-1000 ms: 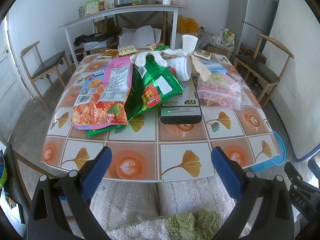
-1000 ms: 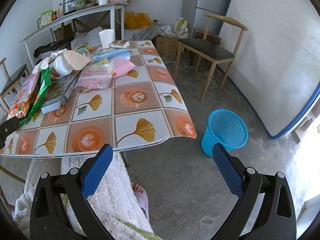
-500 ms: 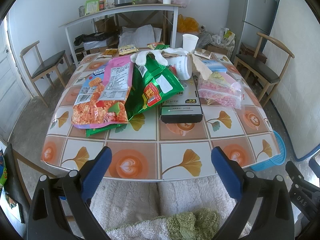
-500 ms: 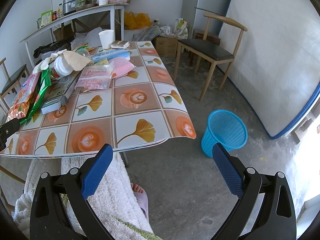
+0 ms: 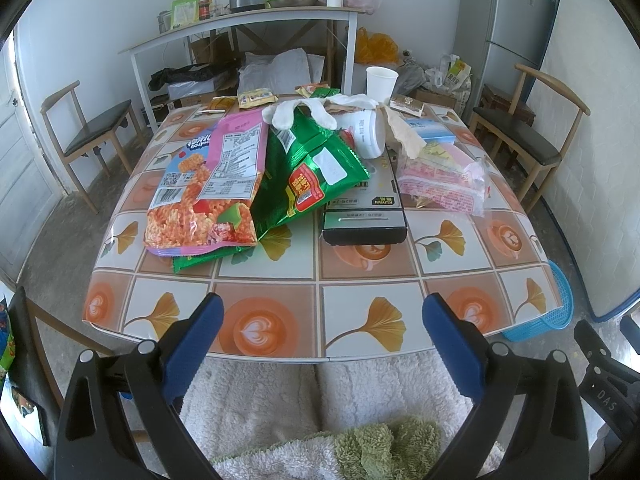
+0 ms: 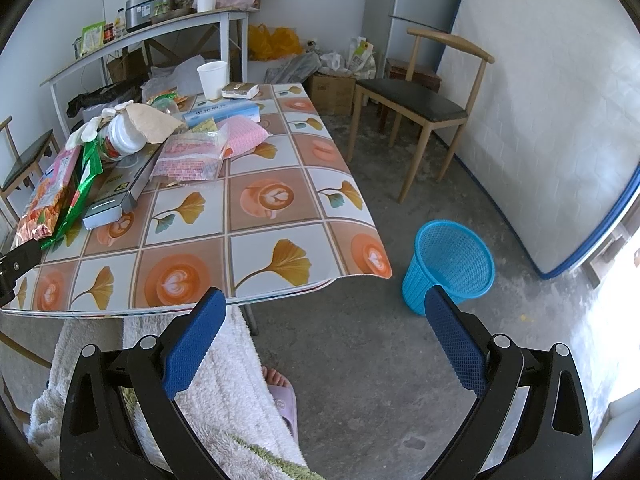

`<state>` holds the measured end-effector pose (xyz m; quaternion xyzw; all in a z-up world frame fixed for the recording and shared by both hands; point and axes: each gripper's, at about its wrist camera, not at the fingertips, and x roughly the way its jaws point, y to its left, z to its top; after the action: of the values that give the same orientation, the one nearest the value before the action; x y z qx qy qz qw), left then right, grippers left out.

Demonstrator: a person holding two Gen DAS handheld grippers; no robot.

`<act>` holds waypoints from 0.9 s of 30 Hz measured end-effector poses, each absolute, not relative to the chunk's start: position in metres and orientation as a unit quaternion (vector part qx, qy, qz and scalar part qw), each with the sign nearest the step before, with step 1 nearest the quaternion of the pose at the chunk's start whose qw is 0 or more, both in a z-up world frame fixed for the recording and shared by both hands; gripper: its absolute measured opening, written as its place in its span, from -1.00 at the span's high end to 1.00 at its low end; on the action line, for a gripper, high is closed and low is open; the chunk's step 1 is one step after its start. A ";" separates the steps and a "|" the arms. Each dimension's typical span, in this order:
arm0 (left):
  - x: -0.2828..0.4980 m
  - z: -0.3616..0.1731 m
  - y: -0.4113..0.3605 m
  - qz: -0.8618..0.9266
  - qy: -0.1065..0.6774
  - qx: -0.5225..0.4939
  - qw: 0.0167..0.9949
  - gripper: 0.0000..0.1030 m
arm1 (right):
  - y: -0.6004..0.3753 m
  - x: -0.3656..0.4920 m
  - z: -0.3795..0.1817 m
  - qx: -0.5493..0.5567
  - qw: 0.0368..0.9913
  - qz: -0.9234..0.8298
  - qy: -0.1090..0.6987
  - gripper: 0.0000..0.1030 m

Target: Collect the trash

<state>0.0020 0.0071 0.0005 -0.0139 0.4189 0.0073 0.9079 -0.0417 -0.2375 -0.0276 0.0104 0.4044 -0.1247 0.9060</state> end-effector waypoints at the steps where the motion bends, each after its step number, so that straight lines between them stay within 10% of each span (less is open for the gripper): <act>1: 0.002 0.000 0.007 0.008 0.419 -0.014 0.908 -0.89 | -0.237 -0.042 -0.028 0.010 0.906 -0.125 0.404 -0.85; 27: 0.002 -0.001 0.009 0.009 0.419 -0.014 0.908 -0.89 | -0.237 -0.040 -0.025 0.009 0.907 -0.124 0.403 -0.85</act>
<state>0.0017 0.0088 -0.0013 -0.0144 0.4191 0.0088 0.9078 -0.0396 -0.2366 -0.0249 0.0089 0.4026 -0.1243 0.9068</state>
